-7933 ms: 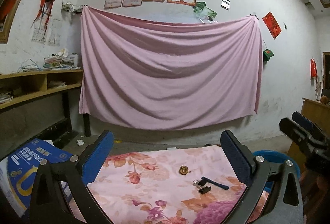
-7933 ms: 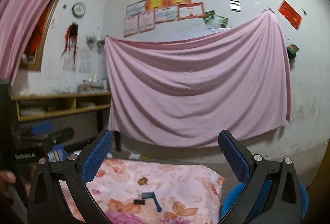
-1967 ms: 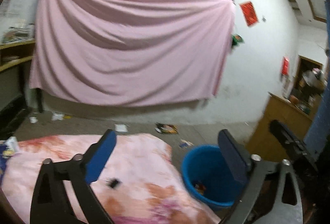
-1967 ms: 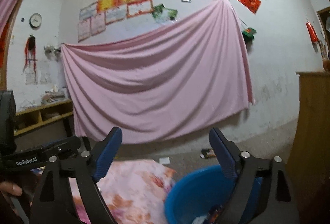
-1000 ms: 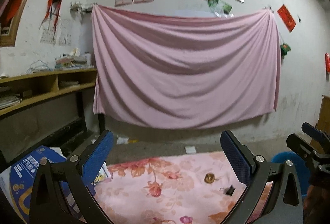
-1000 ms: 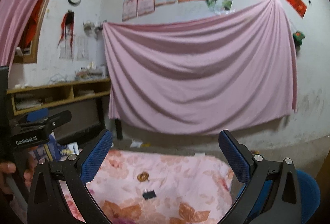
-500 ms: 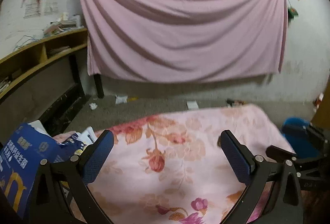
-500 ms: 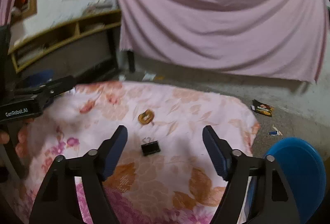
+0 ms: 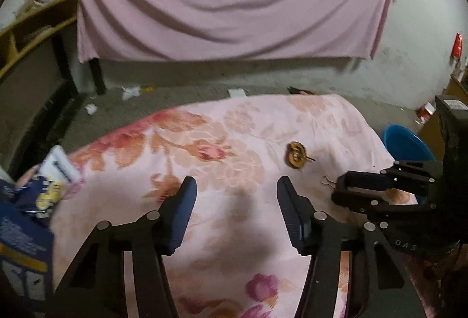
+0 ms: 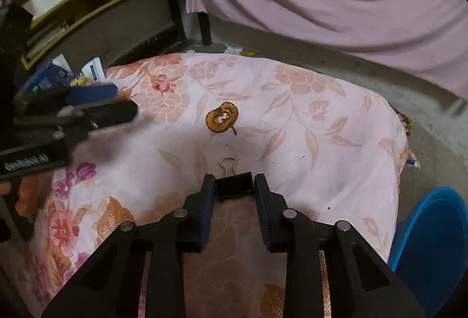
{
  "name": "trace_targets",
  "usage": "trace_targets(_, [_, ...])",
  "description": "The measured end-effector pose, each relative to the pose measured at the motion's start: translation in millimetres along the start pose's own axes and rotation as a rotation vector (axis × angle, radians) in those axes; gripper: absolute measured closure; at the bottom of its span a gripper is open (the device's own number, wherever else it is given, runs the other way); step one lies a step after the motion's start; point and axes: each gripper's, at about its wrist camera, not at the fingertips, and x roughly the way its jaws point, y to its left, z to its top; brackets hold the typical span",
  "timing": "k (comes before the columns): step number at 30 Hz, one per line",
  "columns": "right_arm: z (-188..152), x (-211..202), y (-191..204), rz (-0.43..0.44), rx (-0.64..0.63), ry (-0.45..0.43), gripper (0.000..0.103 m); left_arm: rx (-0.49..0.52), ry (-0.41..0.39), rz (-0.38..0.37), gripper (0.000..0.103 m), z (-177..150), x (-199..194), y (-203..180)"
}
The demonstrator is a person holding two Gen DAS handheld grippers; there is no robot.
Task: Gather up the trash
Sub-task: 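Grasp the black binder clip with the right tool while the left tool grasps the brown round slice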
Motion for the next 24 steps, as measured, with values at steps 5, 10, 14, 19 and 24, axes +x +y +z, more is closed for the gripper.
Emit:
trace_targets(5, [-1.6,-7.5,-14.9,-0.015,0.058,-0.022,0.079,0.018,0.047,-0.059,0.058,8.7,19.4,-12.7])
trace_targets(10, [-5.8,-18.8,-42.5,-0.008,0.189,-0.079,0.079,0.062,0.106,-0.096,0.064,17.4,41.0,-30.0])
trace_targets(14, [-6.8,-20.5,-54.5,0.002,0.253,-0.091,0.078,0.123,0.14,-0.084,0.064,25.4,58.6,-45.3])
trace_targets(19, [-4.4,-23.1,-45.6,-0.021,0.224,-0.106,0.078,0.157,0.153,-0.06,0.071,32.0,70.2,-57.2])
trace_targets(24, [-3.5,-23.8,-46.3,-0.032,0.241,-0.126,0.078,0.176,0.147,-0.062,0.084,30.5,75.4,-66.6])
